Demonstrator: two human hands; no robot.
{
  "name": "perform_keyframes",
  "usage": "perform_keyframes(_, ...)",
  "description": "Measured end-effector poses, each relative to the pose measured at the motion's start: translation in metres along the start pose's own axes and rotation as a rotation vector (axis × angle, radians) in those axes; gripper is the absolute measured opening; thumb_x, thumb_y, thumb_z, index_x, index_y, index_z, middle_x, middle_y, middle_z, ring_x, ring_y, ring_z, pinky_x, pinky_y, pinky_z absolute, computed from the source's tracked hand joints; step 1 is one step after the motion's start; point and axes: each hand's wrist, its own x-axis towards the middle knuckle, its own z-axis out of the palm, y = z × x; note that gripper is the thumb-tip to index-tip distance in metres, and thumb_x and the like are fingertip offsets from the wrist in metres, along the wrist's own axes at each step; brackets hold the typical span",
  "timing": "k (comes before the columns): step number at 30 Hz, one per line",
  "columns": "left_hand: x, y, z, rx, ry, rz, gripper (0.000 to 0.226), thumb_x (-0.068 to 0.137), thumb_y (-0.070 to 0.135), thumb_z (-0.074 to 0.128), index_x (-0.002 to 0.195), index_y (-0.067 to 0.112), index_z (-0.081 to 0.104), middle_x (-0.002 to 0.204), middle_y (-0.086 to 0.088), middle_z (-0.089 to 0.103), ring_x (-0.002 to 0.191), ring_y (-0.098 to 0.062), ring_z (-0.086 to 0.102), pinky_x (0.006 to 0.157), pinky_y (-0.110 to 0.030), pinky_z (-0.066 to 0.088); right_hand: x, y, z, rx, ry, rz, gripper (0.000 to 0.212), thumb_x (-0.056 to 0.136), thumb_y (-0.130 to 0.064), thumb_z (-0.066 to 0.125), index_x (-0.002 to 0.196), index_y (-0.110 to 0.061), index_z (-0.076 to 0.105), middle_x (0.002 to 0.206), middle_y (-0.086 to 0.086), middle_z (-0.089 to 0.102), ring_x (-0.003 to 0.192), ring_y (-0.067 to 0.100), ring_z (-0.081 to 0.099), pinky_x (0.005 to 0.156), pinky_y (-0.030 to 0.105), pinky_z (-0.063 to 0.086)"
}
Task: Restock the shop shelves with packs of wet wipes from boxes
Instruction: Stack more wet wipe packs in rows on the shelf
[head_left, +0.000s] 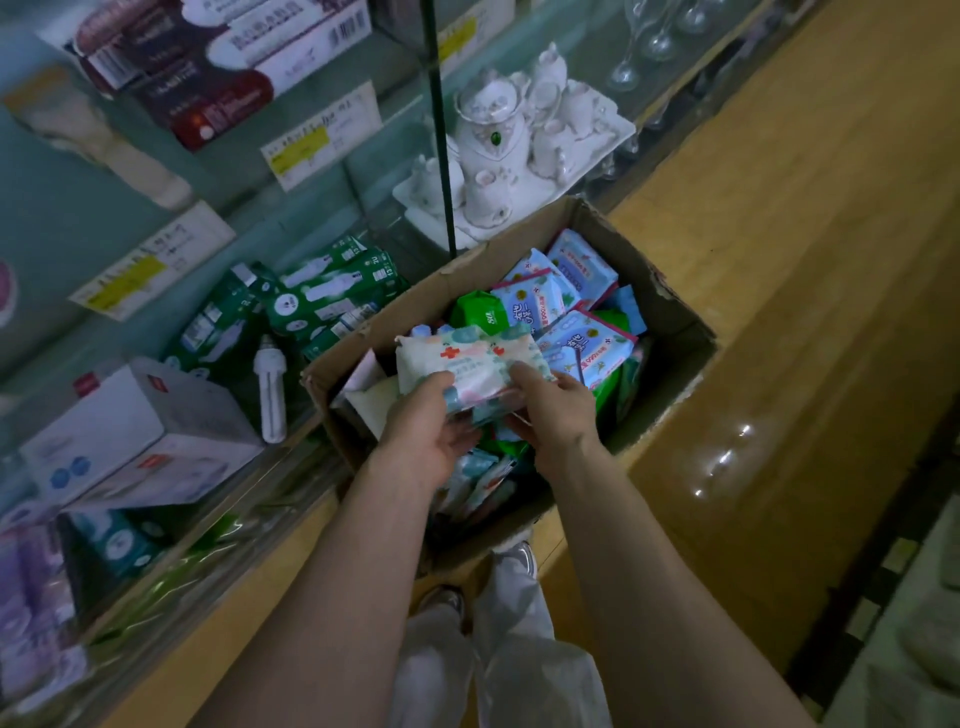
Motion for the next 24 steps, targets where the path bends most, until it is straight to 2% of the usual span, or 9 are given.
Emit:
perform_keyframes(3, -0.023, -0.002, 0.005, -0.064, -0.081, -0.017, 0.028, 0.093, 0.023, 0.053, 0.119, 0.013, 0.053, 0.091, -0.011, 0.061, 0.077, -0.022, 0.059, 0.070, -0.034, 0.049, -0.021, 0.000, -0.010, 0.144, 0.061, -0.047, 0.014, 0.093, -0.025, 0.061, 0.086, -0.014, 0.055, 0.086, 0.006, 0.064, 0.073, 0.018, 0.061, 0.063, 0.030, 0.054)
perform_keyframes(6, -0.049, 0.003, 0.011, -0.068, -0.173, 0.003, 0.023, 0.092, 0.025, 0.052, 0.110, 0.011, 0.055, 0.092, -0.012, 0.061, 0.076, -0.022, 0.059, 0.071, -0.034, 0.049, -0.047, 0.001, -0.020, 0.211, 0.151, -0.105, 0.018, 0.097, -0.030, 0.054, 0.091, -0.013, 0.053, 0.099, 0.009, 0.064, 0.085, 0.023, 0.064, 0.080, 0.042, 0.057)
perform_keyframes(9, -0.076, 0.008, 0.016, -0.060, -0.254, 0.051, 0.017, 0.093, 0.024, 0.050, 0.096, 0.009, 0.059, 0.090, -0.012, 0.063, 0.077, -0.023, 0.061, 0.072, -0.034, 0.051, -0.078, 0.004, -0.029, 0.246, 0.204, -0.164, 0.023, 0.098, -0.031, 0.051, 0.083, -0.015, 0.049, 0.090, 0.011, 0.060, 0.074, 0.022, 0.061, 0.055, 0.031, 0.055)
perform_keyframes(10, -0.086, 0.008, 0.017, -0.050, -0.280, 0.067, 0.018, 0.094, 0.023, 0.050, 0.096, 0.008, 0.059, 0.090, -0.012, 0.063, 0.078, -0.024, 0.061, 0.074, -0.036, 0.051, -0.088, 0.006, -0.033, 0.252, 0.218, -0.180, 0.023, 0.098, -0.032, 0.051, 0.084, -0.014, 0.048, 0.090, 0.010, 0.060, 0.074, 0.022, 0.061, 0.052, 0.028, 0.053)
perform_keyframes(13, -0.111, 0.000, 0.017, -0.020, -0.332, 0.100, 0.027, 0.091, 0.019, 0.052, 0.114, 0.007, 0.059, 0.091, -0.013, 0.065, 0.078, -0.025, 0.063, 0.075, -0.039, 0.053, -0.116, 0.012, -0.048, 0.260, 0.225, -0.224, 0.021, 0.097, -0.031, 0.053, 0.089, -0.012, 0.054, 0.098, 0.013, 0.064, 0.081, 0.026, 0.065, 0.062, 0.034, 0.057)
perform_keyframes(16, -0.131, -0.015, 0.016, 0.043, -0.378, 0.105, 0.035, 0.089, 0.018, 0.054, 0.122, 0.006, 0.058, 0.097, -0.014, 0.067, 0.080, -0.027, 0.065, 0.072, -0.040, 0.054, -0.147, 0.020, -0.067, 0.298, 0.205, -0.261, 0.019, 0.095, -0.024, 0.053, 0.091, -0.007, 0.061, 0.087, 0.011, 0.067, 0.068, 0.020, 0.065, 0.050, 0.025, 0.054)
perform_keyframes(20, -0.161, -0.045, 0.025, 0.143, -0.447, 0.095, 0.036, 0.089, 0.016, 0.055, 0.123, 0.004, 0.057, 0.104, -0.017, 0.067, 0.084, -0.029, 0.065, 0.075, -0.042, 0.054, -0.183, 0.032, -0.100, 0.381, 0.249, -0.284, 0.028, 0.094, -0.022, 0.054, 0.108, 0.001, 0.060, 0.090, 0.013, 0.068, 0.069, 0.020, 0.066, 0.052, 0.026, 0.054)
perform_keyframes(22, -0.179, -0.063, 0.036, 0.183, -0.493, 0.091, 0.035, 0.090, 0.016, 0.054, 0.123, 0.005, 0.057, 0.098, -0.015, 0.067, 0.080, -0.028, 0.065, 0.071, -0.040, 0.054, -0.200, 0.038, -0.121, 0.423, 0.292, -0.311, 0.030, 0.094, -0.022, 0.053, 0.110, 0.002, 0.061, 0.090, 0.014, 0.069, 0.070, 0.021, 0.066, 0.055, 0.027, 0.056)
perform_keyframes(24, -0.197, -0.083, 0.049, 0.237, -0.536, 0.094, 0.039, 0.089, 0.016, 0.055, 0.126, 0.005, 0.056, 0.106, -0.016, 0.068, 0.083, -0.028, 0.066, 0.073, -0.040, 0.055, -0.218, 0.043, -0.145, 0.481, 0.345, -0.350, 0.029, 0.094, -0.021, 0.053, 0.110, 0.002, 0.061, 0.087, 0.011, 0.068, 0.064, 0.017, 0.064, 0.052, 0.025, 0.055)
